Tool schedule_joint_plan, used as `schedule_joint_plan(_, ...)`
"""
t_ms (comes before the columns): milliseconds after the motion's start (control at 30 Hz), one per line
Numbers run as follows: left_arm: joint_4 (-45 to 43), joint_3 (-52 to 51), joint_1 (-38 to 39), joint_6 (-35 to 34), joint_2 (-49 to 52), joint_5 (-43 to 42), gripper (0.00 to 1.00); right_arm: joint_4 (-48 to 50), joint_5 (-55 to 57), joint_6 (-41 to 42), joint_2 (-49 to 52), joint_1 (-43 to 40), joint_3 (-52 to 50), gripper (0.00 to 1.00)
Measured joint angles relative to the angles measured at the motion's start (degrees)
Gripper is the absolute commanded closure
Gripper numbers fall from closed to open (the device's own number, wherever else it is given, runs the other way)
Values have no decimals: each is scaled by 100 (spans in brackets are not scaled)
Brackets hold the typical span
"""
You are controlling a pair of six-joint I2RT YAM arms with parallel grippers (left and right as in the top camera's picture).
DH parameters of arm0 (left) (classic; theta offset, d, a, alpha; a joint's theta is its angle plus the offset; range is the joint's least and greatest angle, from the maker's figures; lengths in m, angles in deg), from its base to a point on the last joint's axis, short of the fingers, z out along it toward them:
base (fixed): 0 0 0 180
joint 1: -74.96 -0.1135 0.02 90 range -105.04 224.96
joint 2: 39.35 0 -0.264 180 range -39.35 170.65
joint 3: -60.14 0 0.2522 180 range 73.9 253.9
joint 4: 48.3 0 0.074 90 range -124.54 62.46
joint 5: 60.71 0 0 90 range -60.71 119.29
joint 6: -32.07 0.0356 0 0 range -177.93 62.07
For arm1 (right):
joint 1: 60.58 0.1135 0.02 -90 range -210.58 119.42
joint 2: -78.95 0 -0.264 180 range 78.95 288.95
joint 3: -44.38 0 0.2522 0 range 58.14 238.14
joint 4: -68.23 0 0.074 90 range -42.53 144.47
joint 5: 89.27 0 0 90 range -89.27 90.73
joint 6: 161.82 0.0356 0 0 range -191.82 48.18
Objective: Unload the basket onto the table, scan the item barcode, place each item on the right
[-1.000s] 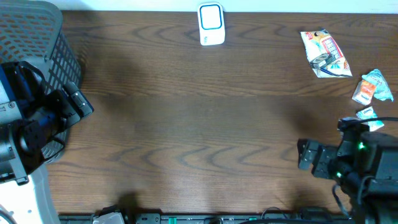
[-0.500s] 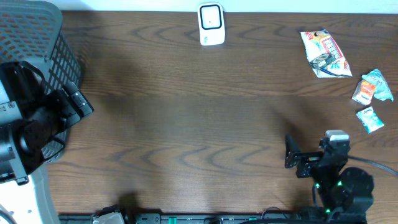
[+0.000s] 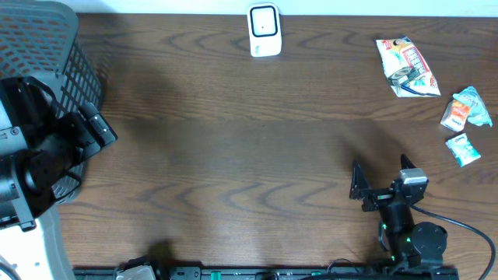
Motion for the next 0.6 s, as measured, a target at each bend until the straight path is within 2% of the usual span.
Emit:
schedule_joint_plan(233, 0, 0, 0, 0, 0, 0, 2, 883, 2, 4, -31, -2, -466, 1)
schedule_joint_plan(400, 0, 0, 0, 0, 0, 0, 2, 901, 66, 4, -35, -2, -555, 1)
schedule_joint_plan(600, 0, 0, 0, 0, 0, 0, 2, 455, 201, 4, -39, -42, -562, 1)
